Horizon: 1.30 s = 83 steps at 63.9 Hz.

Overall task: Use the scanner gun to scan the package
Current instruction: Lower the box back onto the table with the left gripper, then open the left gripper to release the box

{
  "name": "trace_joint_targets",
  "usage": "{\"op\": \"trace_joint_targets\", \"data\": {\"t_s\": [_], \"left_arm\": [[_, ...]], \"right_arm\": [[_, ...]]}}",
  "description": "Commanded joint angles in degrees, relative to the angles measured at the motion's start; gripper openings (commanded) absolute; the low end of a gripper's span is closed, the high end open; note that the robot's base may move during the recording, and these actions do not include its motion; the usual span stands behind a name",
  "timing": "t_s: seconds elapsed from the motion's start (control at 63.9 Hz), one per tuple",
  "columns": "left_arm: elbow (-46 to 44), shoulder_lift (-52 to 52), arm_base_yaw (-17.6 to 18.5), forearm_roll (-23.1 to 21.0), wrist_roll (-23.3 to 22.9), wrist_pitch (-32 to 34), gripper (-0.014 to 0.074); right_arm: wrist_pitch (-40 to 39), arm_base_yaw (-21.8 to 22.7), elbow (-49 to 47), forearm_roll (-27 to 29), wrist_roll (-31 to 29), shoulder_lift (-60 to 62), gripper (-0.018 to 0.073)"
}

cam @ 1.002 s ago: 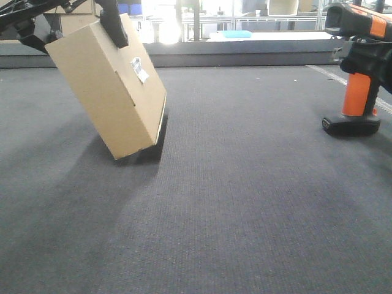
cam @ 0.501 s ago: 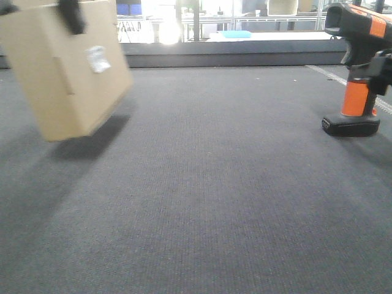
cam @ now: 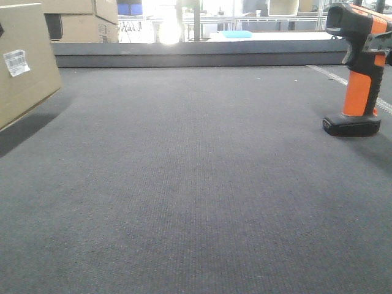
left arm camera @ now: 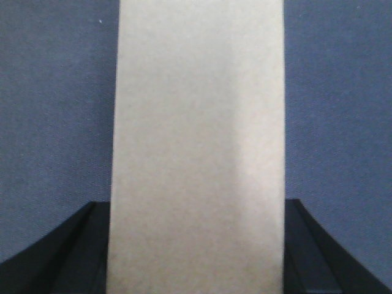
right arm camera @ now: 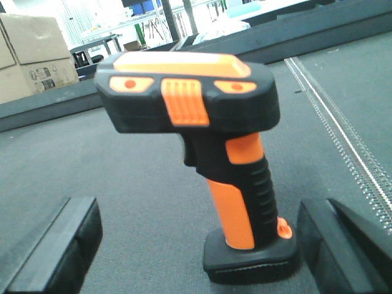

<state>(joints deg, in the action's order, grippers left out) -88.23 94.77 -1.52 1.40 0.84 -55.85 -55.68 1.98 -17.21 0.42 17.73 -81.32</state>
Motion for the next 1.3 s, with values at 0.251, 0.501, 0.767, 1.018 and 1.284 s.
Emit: {"op": "trace_joint_targets", "data": {"t_s": [0.251, 0.501, 0.767, 1.018, 1.284], "left_arm": [[2.28, 1.66, -0.04, 0.71, 2.08, 1.25, -0.0111], [2.99, 1.66, -0.04, 0.8, 2.08, 2.52, 0.0034], [2.99, 1.66, -0.04, 0.93, -0.2, 2.39, 0.0502], [2.88, -0.47, -0.04, 0.93, -1.52, 1.75, 0.0572], [3.07, -10.9, -0.04, 2.46, -1.52, -1.31, 0.0477]], "right_arm": [[-1.41, 0.22, 0.11, -0.42, -0.16, 0.55, 0.0559], [-1.41, 0.22, 0.11, -0.42, -0.16, 0.55, 0.0559], [-1.41, 0.22, 0.11, -0.42, -0.16, 0.55, 0.0559], [-0.95, 0.22, 0.11, -0.42, -0.16, 2.85, 0.0559], [4.61, 0.22, 0.11, -0.42, -0.16, 7.86, 0.0559]]}}
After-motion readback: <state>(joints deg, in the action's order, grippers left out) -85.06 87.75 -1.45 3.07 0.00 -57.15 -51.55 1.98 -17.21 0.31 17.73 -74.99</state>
